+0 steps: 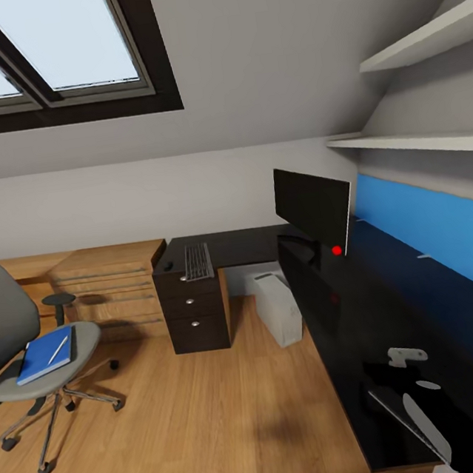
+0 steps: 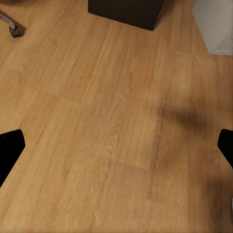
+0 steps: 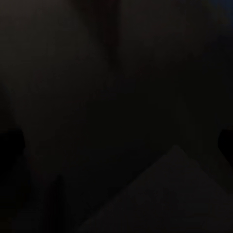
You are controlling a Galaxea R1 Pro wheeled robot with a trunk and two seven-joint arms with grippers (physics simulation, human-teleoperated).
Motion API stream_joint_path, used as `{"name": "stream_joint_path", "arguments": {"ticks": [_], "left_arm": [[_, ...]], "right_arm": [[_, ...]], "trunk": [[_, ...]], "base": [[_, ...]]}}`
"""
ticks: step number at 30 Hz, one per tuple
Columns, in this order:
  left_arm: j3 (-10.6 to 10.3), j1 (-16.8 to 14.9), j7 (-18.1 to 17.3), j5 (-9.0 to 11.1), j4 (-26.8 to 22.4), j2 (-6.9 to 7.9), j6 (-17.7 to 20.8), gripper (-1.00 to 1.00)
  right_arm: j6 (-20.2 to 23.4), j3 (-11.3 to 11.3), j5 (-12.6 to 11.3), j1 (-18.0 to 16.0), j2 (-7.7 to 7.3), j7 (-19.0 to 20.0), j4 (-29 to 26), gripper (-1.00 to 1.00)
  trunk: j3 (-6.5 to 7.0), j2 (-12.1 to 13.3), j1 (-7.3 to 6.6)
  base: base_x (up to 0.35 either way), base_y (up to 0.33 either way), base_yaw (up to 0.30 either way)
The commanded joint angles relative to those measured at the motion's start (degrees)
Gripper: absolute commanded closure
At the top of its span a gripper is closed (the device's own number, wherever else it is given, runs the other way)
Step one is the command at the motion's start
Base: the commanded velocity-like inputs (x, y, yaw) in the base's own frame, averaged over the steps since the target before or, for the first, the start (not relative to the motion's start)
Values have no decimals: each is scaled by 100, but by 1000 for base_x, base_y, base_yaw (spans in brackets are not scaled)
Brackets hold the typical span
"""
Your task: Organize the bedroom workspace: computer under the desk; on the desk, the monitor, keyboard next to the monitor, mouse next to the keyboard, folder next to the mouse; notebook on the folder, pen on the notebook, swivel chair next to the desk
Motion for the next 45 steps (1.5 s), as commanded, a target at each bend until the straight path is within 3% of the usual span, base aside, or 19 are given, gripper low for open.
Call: {"name": "stream_joint_path", "arguments": {"ticks": [1, 7, 16, 25, 45], "left_arm": [[-17, -3, 28, 58, -7, 6, -34, -100], [-16, -3, 28, 58, -7, 6, -34, -100], [-10, -3, 28, 58, -7, 6, -34, -100], [-9, -3, 29, 58, -8, 6, -34, -100], [-4, -3, 17, 51, -3, 9, -34, -100]], "right_arm": [[23, 24, -57, -2, -9, -55, -11, -100], [24, 17, -57, -2, -20, -63, -11, -100], [24, 0, -58, -10, -36, -75, -6, -100], [24, -19, -64, -28, -45, -85, -2, -100], [24, -23, -61, -46, -46, -86, -2, -100]], "trunk": [[-24, -45, 23], [-132, -286, 155], [-132, -286, 155], [-293, -647, 352], [-293, -647, 352]], "base": [[0, 0, 0], [0, 0, 0], [0, 0, 0], [0, 0, 0], [0, 0, 0]]}}
